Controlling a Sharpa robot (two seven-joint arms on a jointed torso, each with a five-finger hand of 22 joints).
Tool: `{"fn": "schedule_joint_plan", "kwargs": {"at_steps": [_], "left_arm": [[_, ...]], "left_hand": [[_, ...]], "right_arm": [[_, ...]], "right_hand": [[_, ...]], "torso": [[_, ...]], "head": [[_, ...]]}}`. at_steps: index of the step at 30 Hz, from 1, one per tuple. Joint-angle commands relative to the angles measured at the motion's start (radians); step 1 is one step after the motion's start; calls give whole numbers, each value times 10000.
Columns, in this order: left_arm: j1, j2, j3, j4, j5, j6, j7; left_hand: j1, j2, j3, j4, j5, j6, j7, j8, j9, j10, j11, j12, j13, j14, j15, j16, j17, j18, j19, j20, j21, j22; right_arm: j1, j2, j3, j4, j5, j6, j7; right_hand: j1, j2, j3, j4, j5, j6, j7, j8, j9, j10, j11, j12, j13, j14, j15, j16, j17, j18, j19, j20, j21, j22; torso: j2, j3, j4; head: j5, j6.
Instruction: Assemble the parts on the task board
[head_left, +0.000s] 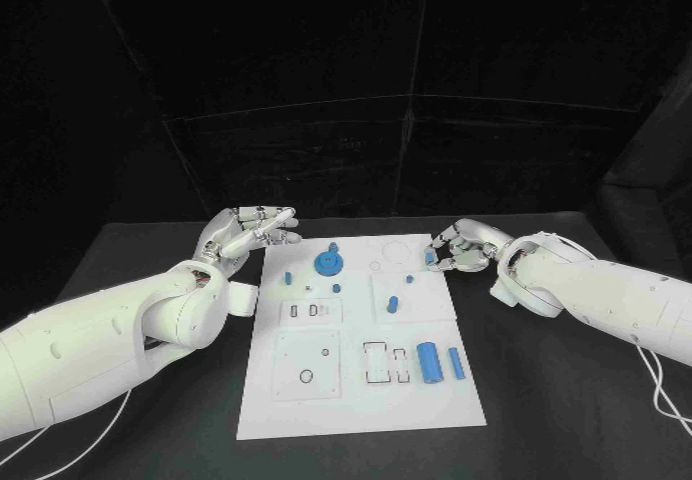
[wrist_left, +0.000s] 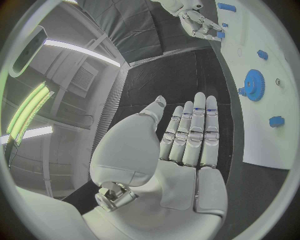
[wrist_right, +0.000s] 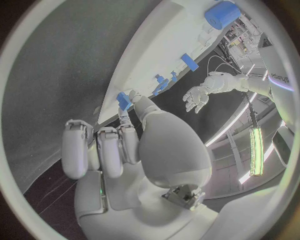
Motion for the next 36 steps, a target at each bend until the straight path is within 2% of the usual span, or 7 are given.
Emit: {"fn": "schedule_joint_plan", "kwargs": {"at_steps": [1,14,19,24,29,34,36], "left_arm": [[10,8,9,4,-5,111,41],[10,11,9,-11,-5,118,33],[10,13,9,-15,-5,123,29],[10,7,9,-9,-5,125,24],[10,-22,9,18,-5,118,18],[12,-47,9,59,-5,102,17],[13,-44,9,60,-5,101,16]], "left_hand": [[110,24,6,-76,20,58,9,-59,-10,56,-11,-60,-3,54,-4,-61,14,65,85,5,15,-9],[122,31,22,-91,20,63,9,-65,-11,63,-12,-69,-5,57,-5,-68,20,65,88,3,14,-13],[122,31,22,-91,20,63,9,-65,-11,63,-12,-69,-5,57,-5,-68,20,65,88,3,14,-13],[122,31,22,-91,20,63,9,-65,-11,63,-12,-69,-5,57,-5,-68,20,65,88,3,14,-13],[122,31,22,-91,20,63,9,-65,-11,63,-12,-69,-5,57,-5,-68,20,65,88,3,14,-13],[122,31,22,-91,20,63,9,-65,-11,63,-12,-69,-5,57,-5,-68,20,65,88,3,14,-13],[122,31,22,-91,20,63,9,-65,-11,63,-12,-69,-5,57,-5,-68,20,65,88,3,14,-13]], "right_arm": [[11,20,4,-21,-27,95,16],[9,103,5,-114,-25,-178,-19],[8,140,5,-139,-30,-538,-141],[8,113,6,-13,-41,-1094,-177],[12,-121,9,651,41,-1575,-342],[27,-415,15,1750,103,-1906,-720],[50,-455,17,2154,105,-1956,-873]], "right_hand": [[-17,133,43,-28,30,126,0,71,11,32,-32,33,1261,892,-77,32,1867,-161,-22,-74,3,88],[-134,506,318,-31,-189,760,-191,318,63,103,-186,112,1342,906,-195,53,1927,-174,24,-163,38,168],[-70,756,603,-106,-561,1090,-340,439,106,131,-318,135,1372,909,-310,57,1942,-182,48,-267,55,208],[-24,919,853,-186,-572,1221,-405,488,127,154,-382,152,1397,916,-372,67,1971,-191,74,-335,72,248],[-163,898,1064,-232,-220,1154,-381,419,103,116,-373,75,1339,916,-381,63,1965,-196,85,-364,76,260],[-331,836,1149,-210,-71,1111,-357,364,87,107,-356,42,1317,913,-369,58,1954,-206,112,-361,94,302],[-495,796,1167,-136,39,1099,-352,336,79,114,-349,41,1320,912,-360,55,1949,-210,127,-353,103,324]], "torso": [[-4,-1,-13],[1,-4,-1],[-1,-1,-8],[-3,0,-12],[-22,-17,-13],[-37,-34,-7],[-76,-59,-3]], "head": [[-2,1],[0,-15],[3,-22],[15,-32],[11,-20],[21,21],[32,3]]}}
